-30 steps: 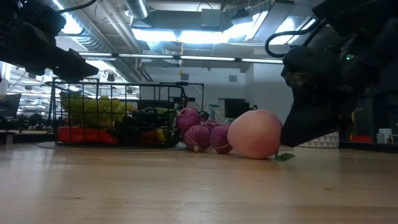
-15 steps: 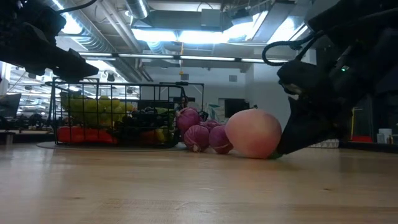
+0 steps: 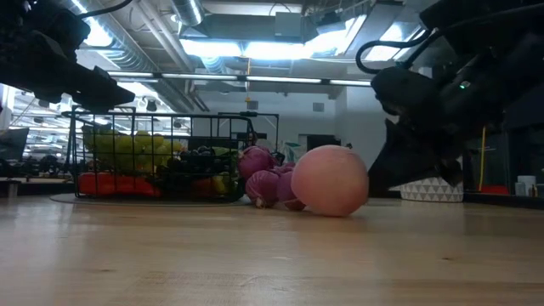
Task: Build produce basket
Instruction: Put the peach into the wire basket
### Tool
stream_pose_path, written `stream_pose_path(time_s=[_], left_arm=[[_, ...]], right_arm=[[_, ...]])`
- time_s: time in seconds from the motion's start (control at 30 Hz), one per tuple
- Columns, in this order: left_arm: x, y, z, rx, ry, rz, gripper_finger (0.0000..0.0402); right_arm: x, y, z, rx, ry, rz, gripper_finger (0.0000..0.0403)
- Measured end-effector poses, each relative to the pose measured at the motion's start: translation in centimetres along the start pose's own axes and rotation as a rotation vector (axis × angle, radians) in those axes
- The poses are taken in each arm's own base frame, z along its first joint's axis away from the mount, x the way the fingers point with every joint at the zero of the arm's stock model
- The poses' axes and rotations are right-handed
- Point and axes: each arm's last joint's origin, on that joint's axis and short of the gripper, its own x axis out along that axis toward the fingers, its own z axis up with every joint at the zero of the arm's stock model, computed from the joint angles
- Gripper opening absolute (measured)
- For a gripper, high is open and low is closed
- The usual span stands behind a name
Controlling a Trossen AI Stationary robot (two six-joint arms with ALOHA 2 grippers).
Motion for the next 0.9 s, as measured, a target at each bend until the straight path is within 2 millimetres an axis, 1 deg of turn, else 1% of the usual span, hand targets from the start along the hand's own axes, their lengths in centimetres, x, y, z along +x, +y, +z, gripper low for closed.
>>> stream_pose_path(time_s=[0.27, 0.37, 0.47, 0.73, 0.9], left_arm=[[0.0, 0.0, 0.0, 0.000, 0.001, 0.000, 0.0225], [0.0, 0.0, 0.0, 0.000, 0.000, 0.000, 0.0225], [0.0, 0.0, 0.0, 0.000, 0.000, 0.000, 0.0225], [0.0, 0.0, 0.0, 0.000, 0.000, 0.000, 0.0225], [0.0, 0.0, 0.0, 0.000, 0.000, 0.000, 0.0225]], right_arm=[[0.0, 0.0, 0.2, 0.004, -0.072, -0.030, 0.0000], [-0.1, 0.4, 0.5, -0.009, -0.103, -0.035, 0.0000], [-0.2, 1.4, 1.3, -0.038, -0.145, -0.028, 0.0000], [-0.8, 5.0, 3.8, -0.161, -0.218, 0.028, 0.0000], [-1.1, 6.3, 4.7, -0.201, -0.243, 0.048, 0.0000]])
